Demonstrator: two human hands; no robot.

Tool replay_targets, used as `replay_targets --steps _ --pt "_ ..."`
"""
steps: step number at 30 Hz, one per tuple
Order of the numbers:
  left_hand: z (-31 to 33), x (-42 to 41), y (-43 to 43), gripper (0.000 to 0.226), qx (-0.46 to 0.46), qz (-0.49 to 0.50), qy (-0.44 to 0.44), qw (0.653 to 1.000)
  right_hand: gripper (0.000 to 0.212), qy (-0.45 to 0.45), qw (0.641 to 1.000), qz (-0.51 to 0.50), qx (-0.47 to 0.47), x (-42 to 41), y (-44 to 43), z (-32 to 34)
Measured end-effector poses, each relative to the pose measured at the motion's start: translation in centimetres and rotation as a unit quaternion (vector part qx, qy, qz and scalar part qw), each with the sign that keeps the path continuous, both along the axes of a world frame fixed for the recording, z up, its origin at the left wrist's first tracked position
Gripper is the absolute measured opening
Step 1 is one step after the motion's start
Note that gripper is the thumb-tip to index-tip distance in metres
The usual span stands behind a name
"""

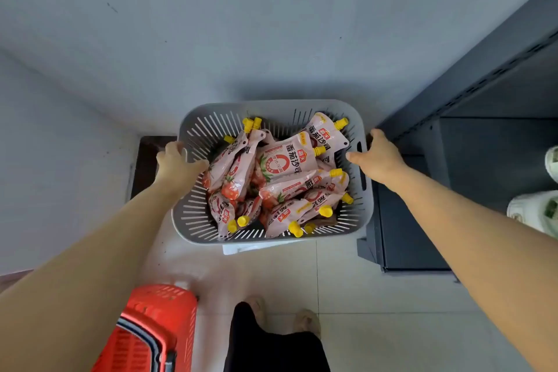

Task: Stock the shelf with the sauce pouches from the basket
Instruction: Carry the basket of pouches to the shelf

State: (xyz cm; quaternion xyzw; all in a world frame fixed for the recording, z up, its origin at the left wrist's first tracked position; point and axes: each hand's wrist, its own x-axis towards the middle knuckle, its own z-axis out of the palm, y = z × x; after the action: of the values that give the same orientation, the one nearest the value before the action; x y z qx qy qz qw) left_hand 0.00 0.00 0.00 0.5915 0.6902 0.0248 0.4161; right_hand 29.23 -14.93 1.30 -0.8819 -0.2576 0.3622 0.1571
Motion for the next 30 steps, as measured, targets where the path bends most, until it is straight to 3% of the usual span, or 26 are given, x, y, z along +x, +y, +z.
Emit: replay_targets --steps 3,7,11,19,30 --pt "-0.4 0.5 0.3 0.066 -0.007 0.072 -0.032 0.997 0.039 0.125 0.987 -0.096 0.014 0.1 0.2 -0.6" --pt "-0.6 1.0 1.0 0.066 -0.051 0.190 -0.109 0.974 0.048 0.224 0.949 -0.219 0.047 0.5 0.6 -1.0" --pt "-1.5 0.5 1.7 0.037 -0.079 0.195 -0.121 0.970 0.051 0.264 0.926 -0.262 0.063 0.5 0.4 -1.4" --pt "-2.4 -0.5 2.7 0.036 -0.128 0.250 -0.143 0.949 0.046 0.269 0.908 -0.310 0.085 0.0 0.1 -2.2" --pt "0.7 -3.0 -0.3 0.037 -0.186 0.282 -0.169 0.926 0.039 0.205 0.905 -0.364 0.083 -2.7 -2.6 -0.3"
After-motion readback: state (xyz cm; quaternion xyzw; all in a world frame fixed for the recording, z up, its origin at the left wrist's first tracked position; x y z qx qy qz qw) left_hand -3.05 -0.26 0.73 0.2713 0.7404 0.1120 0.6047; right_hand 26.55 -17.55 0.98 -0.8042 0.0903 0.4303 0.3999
